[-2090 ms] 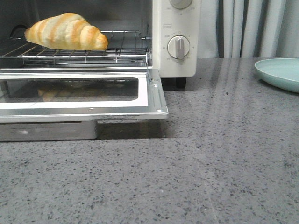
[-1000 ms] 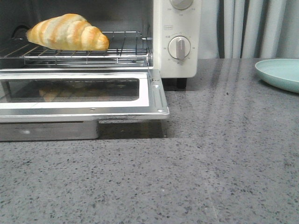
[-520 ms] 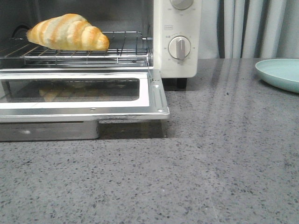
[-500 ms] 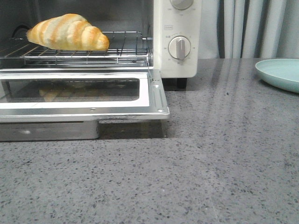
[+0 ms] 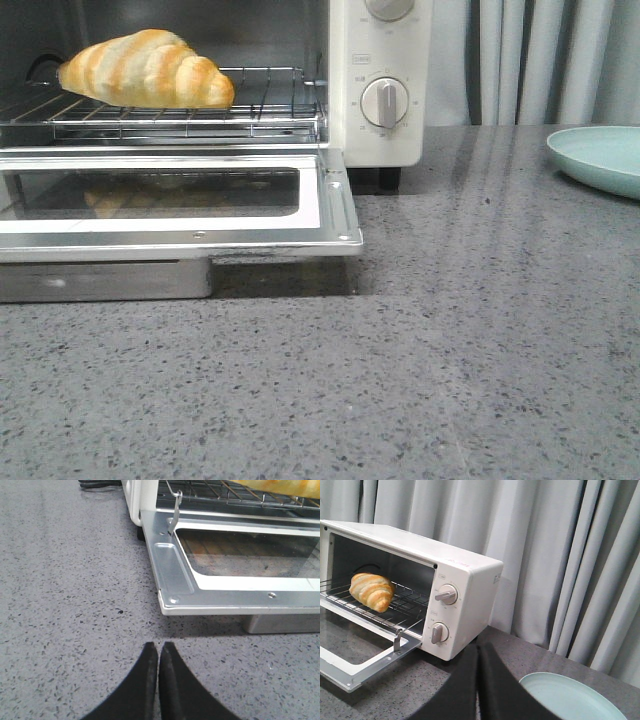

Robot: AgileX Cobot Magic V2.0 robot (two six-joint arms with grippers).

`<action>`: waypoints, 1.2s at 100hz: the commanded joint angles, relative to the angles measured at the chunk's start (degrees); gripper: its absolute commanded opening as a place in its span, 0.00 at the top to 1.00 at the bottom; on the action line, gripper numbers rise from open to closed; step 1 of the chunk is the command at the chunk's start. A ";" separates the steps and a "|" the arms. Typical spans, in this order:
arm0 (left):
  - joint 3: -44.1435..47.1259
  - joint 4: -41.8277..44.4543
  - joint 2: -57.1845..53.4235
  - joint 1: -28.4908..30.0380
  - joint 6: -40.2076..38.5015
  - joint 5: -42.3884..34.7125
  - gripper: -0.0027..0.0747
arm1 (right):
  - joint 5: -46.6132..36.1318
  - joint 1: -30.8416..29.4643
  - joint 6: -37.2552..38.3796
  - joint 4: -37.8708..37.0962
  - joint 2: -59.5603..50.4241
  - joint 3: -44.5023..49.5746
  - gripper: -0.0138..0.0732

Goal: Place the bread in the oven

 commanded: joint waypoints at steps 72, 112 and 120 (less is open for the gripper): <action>1.62 -1.43 -1.73 0.09 -0.62 -2.89 0.99 | -4.66 -0.33 -0.05 -0.43 0.96 -1.18 0.90; 1.52 -1.43 -1.73 0.09 -0.62 -2.89 0.99 | -15.44 -5.91 18.23 -12.24 0.81 16.87 0.90; 1.52 -1.43 -1.73 0.09 -0.62 -2.89 0.99 | -21.06 -10.12 18.82 -11.71 0.81 24.46 0.90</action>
